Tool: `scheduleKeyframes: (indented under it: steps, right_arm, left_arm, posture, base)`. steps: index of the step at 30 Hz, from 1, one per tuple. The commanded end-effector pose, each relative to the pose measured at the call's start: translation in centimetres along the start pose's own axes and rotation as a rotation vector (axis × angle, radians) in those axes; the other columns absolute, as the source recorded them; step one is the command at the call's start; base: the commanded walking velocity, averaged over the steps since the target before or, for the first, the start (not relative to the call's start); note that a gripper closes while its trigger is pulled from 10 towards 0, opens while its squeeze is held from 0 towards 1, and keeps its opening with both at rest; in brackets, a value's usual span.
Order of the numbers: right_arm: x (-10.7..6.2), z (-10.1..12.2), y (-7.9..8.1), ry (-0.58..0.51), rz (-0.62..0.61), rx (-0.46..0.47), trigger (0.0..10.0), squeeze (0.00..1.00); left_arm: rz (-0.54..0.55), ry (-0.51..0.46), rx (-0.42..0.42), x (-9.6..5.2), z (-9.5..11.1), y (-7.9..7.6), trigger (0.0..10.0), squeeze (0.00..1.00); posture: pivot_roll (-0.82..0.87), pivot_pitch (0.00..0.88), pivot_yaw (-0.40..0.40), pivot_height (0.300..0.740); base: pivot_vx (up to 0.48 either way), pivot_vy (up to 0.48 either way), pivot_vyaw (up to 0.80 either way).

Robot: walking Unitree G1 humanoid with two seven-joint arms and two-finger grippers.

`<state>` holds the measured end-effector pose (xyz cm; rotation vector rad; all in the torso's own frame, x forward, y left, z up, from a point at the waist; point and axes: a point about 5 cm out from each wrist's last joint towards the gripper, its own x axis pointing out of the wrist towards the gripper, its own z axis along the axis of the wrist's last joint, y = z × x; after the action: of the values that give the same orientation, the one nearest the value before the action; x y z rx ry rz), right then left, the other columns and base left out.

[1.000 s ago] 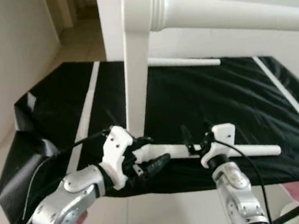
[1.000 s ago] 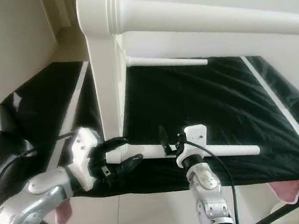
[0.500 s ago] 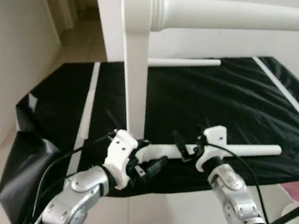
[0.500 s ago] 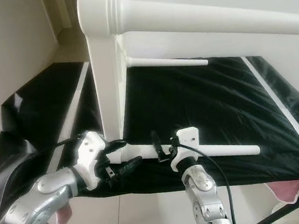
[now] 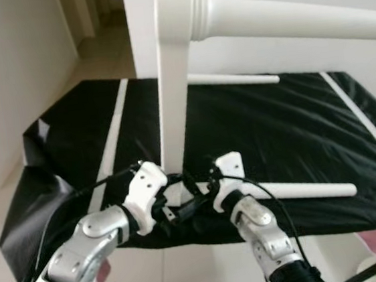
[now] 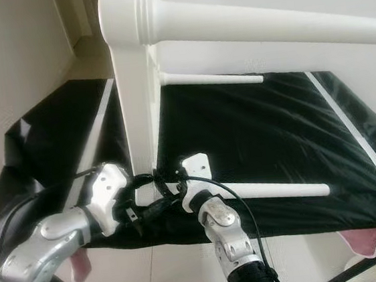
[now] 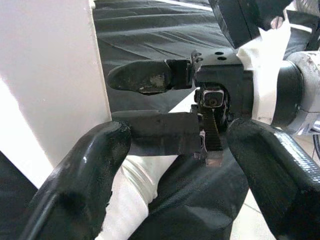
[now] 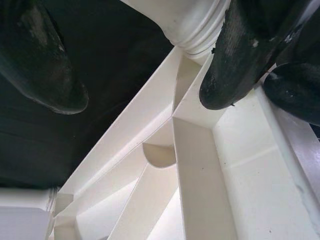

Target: Building children table

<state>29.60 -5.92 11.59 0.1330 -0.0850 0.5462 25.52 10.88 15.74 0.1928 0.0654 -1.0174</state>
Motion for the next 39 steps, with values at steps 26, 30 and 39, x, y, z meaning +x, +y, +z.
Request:
scheduleKeyframes:
  steps: [26,30,39]
  right_arm:
    - [4.1,-1.0,3.6,0.072,0.199,0.018,10.0,0.0]
    - [4.6,-0.8,3.3,0.062,0.178,0.008,10.0,0.0]
    - [2.0,0.6,-0.8,-0.063,-0.054,-0.056,10.0,0.0]
  left_arm:
    - [-0.416,-0.059,-0.107,-2.4,3.2,-3.8,10.0,0.0]
    - [-0.398,-0.055,-0.109,-2.3,3.2,-3.8,10.0,0.0]
    - [-0.344,-0.061,-0.125,-1.7,2.6,-4.2,10.0,0.0]
  posture:
    - [0.12,0.0,-0.073,0.74]
    - [0.13,0.0,-0.08,0.74]
    - [0.11,0.0,-0.084,0.74]
  base:
    - [0.0,0.0,0.0]
    - [0.0,0.0,0.0]
    - [0.0,0.0,0.0]
